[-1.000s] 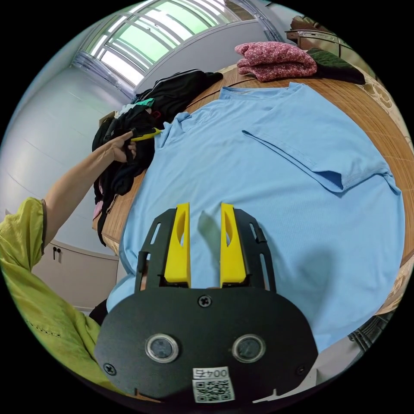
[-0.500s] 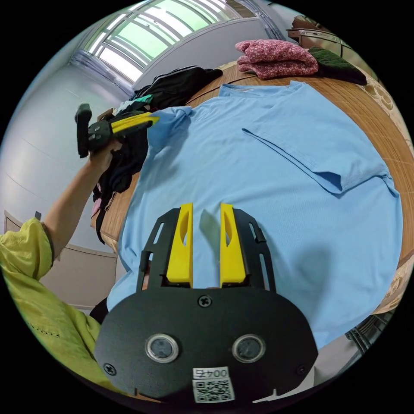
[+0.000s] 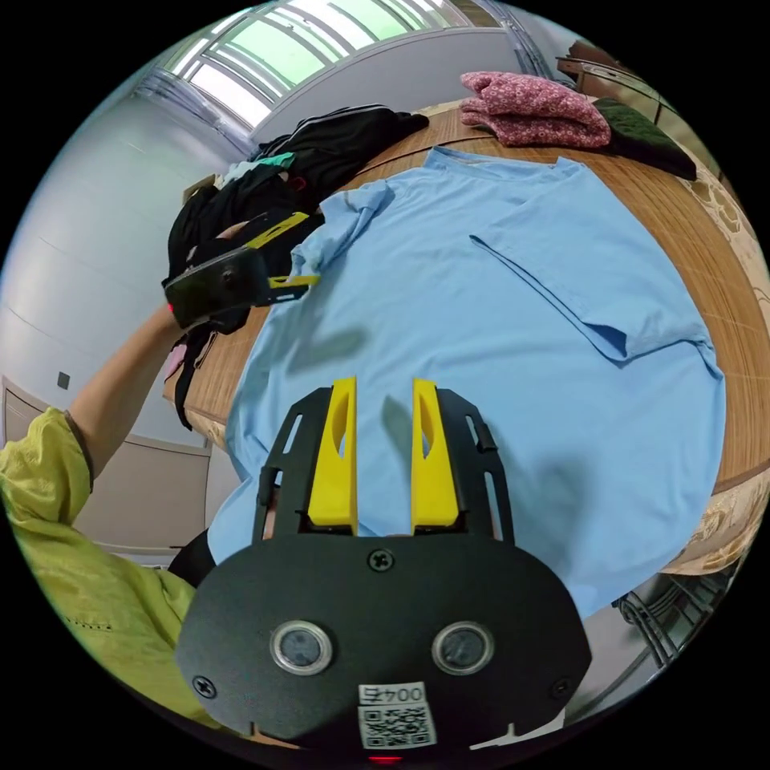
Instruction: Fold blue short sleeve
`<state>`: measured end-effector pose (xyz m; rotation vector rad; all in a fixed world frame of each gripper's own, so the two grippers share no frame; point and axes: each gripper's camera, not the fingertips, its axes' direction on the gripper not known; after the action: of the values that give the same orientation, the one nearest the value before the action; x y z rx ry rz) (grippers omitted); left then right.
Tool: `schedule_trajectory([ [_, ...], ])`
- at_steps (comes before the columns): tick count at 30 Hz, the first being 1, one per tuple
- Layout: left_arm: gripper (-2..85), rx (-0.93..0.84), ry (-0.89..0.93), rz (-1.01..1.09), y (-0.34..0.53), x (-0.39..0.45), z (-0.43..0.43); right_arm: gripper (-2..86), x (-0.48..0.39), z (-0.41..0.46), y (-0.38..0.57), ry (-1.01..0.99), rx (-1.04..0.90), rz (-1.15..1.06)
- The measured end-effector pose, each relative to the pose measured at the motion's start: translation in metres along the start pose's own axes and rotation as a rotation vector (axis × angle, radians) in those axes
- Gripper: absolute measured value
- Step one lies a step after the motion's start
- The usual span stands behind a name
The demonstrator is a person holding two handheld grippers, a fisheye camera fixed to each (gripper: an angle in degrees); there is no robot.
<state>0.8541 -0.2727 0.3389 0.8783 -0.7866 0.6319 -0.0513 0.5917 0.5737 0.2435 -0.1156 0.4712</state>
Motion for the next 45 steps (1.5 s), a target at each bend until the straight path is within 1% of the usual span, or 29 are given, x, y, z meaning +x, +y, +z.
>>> schedule_trajectory([
  [2,22.2,0.007,0.043,-0.054,0.001,-0.008,-0.004,10.8,-0.019,0.000,-0.007,0.025,-0.009,-0.019],
  [5,25.2,0.016,0.200,-0.207,0.012,-0.030,-0.015,10.5,-0.040,-0.001,-0.018,0.108,-0.056,-0.048],
  [7,26.1,-0.014,0.413,-0.321,0.029,-0.041,-0.020,9.9,-0.052,0.002,-0.027,0.194,-0.134,-0.066],
  [8,25.9,-0.029,0.469,-0.347,0.033,-0.041,-0.021,9.5,-0.058,0.008,-0.033,0.264,-0.204,-0.080],
  [9,25.6,-0.071,0.569,-0.372,0.041,-0.034,-0.024,9.2,-0.062,0.011,-0.036,0.305,-0.241,-0.093],
  [10,24.7,-0.095,0.643,-0.374,0.047,-0.022,-0.030,8.4,-0.069,0.021,-0.041,0.399,-0.318,-0.126],
  [11,24.2,-0.103,0.653,-0.394,0.051,-0.017,-0.034,7.1,-0.077,0.031,-0.045,0.515,-0.380,-0.153],
  [13,17.0,-0.073,0.608,-0.441,0.061,0.005,-0.058,4.0,-0.088,0.045,-0.049,0.658,-0.437,-0.207],
  [14,15.4,-0.084,0.583,-0.428,0.060,0.011,-0.062,2.7,-0.097,0.051,-0.050,0.667,-0.440,-0.246],
  [16,6.9,-0.094,0.525,-0.351,0.050,0.035,-0.078,1.3,-0.108,0.057,-0.053,0.699,-0.434,-0.268],
  [17,5.7,-0.101,0.514,-0.337,0.046,0.041,-0.080,0.7,-0.114,0.061,-0.055,0.718,-0.431,-0.275],
  [19,2.5,-0.148,0.388,-0.291,0.035,0.059,-0.086,0.1,-0.122,0.065,-0.056,0.737,-0.419,-0.288],
  [22,1.4,-0.191,0.332,-0.265,0.030,0.066,-0.084,-0.3,-0.132,0.067,-0.058,0.745,-0.381,-0.319],
  [26,1.0,-0.199,0.326,-0.280,0.038,0.069,-0.077,-0.4,-0.144,0.069,-0.058,0.760,-0.337,-0.388],
  [29,0.9,-0.213,0.336,-0.319,0.048,0.070,-0.070,-0.3,-0.146,0.067,-0.059,0.740,-0.279,-0.378],
  [31,1.2,-0.214,0.365,-0.380,0.063,0.068,-0.063,-0.2,-0.146,0.063,-0.063,0.715,-0.287,-0.366],
  [32,1.3,-0.210,0.376,-0.400,0.068,0.067,-0.062,0.0,-0.146,0.058,-0.068,0.673,-0.325,-0.348],
  [33,1.7,-0.187,0.414,-0.445,0.081,0.064,-0.059,0.0,-0.147,0.054,-0.071,0.640,-0.339,-0.341],
  [34,2.1,-0.150,0.463,-0.504,0.097,0.059,-0.057,0.5,-0.150,0.042,-0.078,0.584,-0.309,-0.327],
  [35,2.4,-0.126,0.478,-0.543,0.106,0.056,-0.056,1.7,-0.158,0.025,-0.084,0.543,-0.211,-0.314],
  [36,3.0,-0.070,0.489,-0.650,0.127,0.049,-0.057,2.6,-0.162,0.017,-0.088,0.529,-0.163,-0.309],
  [37,4.2,-0.010,0.492,-0.755,0.149,0.043,-0.059,5.7,-0.172,0.004,-0.098,0.509,-0.092,-0.305],
  [38,4.8,0.019,0.490,-0.800,0.160,0.042,-0.059,9.9,-0.181,-0.004,-0.110,0.471,-0.047,-0.303],
  [40,14.4,0.076,0.547,-0.946,0.195,0.042,-0.051,13.1,-0.193,-0.009,-0.131,0.413,-0.005,-0.314],
  [43,20.7,0.115,0.593,-1.071,0.228,0.060,-0.037,15.0,-0.212,0.001,-0.168,0.374,0.023,-0.334],
  [45,21.9,0.132,0.601,-1.105,0.241,0.076,-0.032,15.3,-0.221,0.013,-0.192,0.378,0.039,-0.341],
])
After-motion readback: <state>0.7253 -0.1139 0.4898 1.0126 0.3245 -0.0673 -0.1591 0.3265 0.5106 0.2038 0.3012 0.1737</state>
